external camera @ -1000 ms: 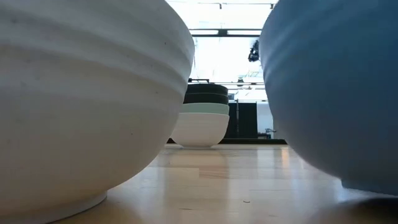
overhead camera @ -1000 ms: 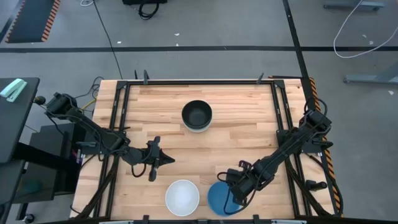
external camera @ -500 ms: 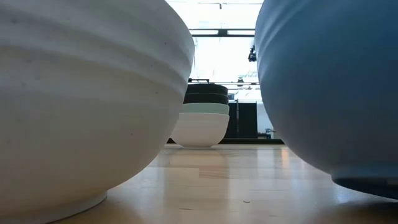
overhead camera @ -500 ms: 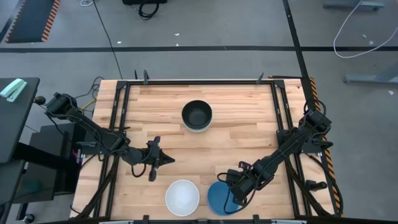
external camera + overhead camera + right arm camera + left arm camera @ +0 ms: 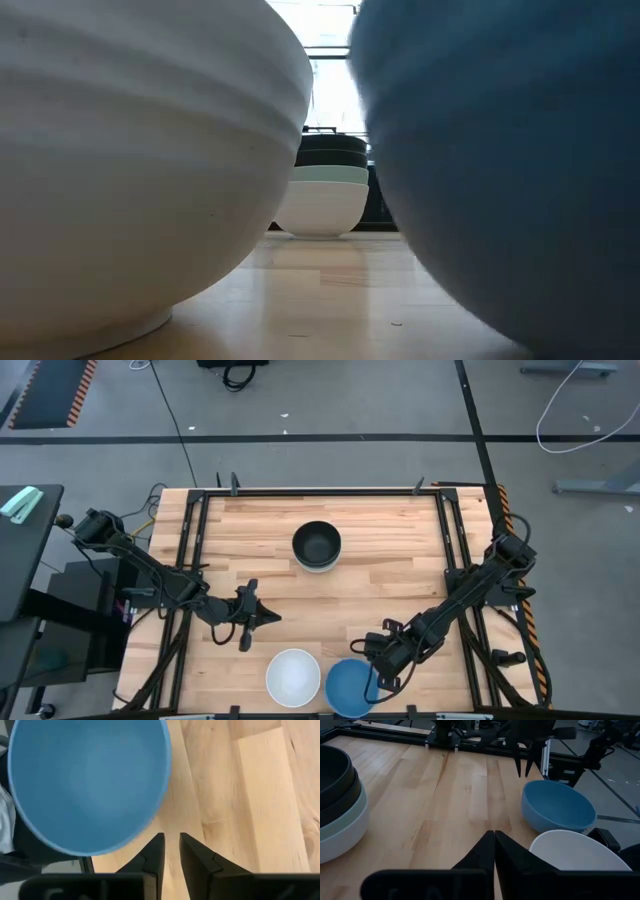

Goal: Nest bowls inside each other
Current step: Stack the blue bowl on top of the black bowl

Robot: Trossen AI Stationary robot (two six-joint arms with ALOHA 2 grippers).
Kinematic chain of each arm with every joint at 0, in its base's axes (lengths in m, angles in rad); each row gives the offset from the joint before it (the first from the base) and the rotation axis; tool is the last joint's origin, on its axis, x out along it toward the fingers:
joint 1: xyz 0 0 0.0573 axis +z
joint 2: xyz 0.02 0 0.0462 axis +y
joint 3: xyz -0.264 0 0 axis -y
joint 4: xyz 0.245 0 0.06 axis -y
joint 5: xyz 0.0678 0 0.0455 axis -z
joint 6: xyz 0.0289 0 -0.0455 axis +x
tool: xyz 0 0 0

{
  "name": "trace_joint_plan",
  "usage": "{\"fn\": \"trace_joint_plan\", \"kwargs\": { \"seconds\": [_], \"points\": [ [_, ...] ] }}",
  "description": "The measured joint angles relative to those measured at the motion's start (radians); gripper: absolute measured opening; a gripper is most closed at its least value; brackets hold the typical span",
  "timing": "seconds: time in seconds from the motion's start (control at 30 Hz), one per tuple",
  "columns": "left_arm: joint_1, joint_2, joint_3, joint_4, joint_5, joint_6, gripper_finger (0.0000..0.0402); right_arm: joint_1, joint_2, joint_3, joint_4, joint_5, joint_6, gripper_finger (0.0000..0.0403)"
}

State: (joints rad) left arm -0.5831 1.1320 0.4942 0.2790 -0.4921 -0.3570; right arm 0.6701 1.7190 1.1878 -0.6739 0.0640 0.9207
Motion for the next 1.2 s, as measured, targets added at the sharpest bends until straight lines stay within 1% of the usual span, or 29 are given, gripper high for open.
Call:
{"fn": "trace_joint_plan", "kwargs": {
  "seconds": [0.13, 0.33, 0.5, 0.67, 0.83, 0.97, 1.2],
  "points": [
    [0.000, 0.000, 0.000, 0.000, 0.000, -0.006, 0.0013, 0.000, -0.001, 0.001, -0.002, 0.003, 0.002, 0.0079],
    [0.000, 0.000, 0.000, 0.000, 0.000, -0.014, 0.0024, 0.000, -0.001, 0.001, 0.024, 0.002, 0.029, 0.0109],
    [0.000, 0.000, 0.000, -0.001, 0.000, -0.018, 0.0019, 0.003, -0.001, 0.001, 0.059, -0.005, 0.046, 0.0126],
    [0.000, 0.000, 0.000, -0.001, 0.000, -0.021, 0.0013, 0.003, 0.033, 0.001, 0.059, -0.010, 0.053, 0.0128],
    [0.000, 0.000, 0.000, -0.002, 0.000, -0.021, 0.0020, 0.003, 0.063, 0.001, 0.062, -0.021, 0.049, 0.0128],
    [0.000, 0.000, 0.000, -0.003, 0.000, -0.020, 0.0024, 0.000, 0.063, 0.001, 0.068, -0.020, 0.047, 0.0128],
    [0.000, 0.000, 0.000, -0.003, 0.000, -0.019, 0.0013, 0.000, 0.063, 0.001, 0.117, -0.020, 0.030, 0.0127]
  ]
}}
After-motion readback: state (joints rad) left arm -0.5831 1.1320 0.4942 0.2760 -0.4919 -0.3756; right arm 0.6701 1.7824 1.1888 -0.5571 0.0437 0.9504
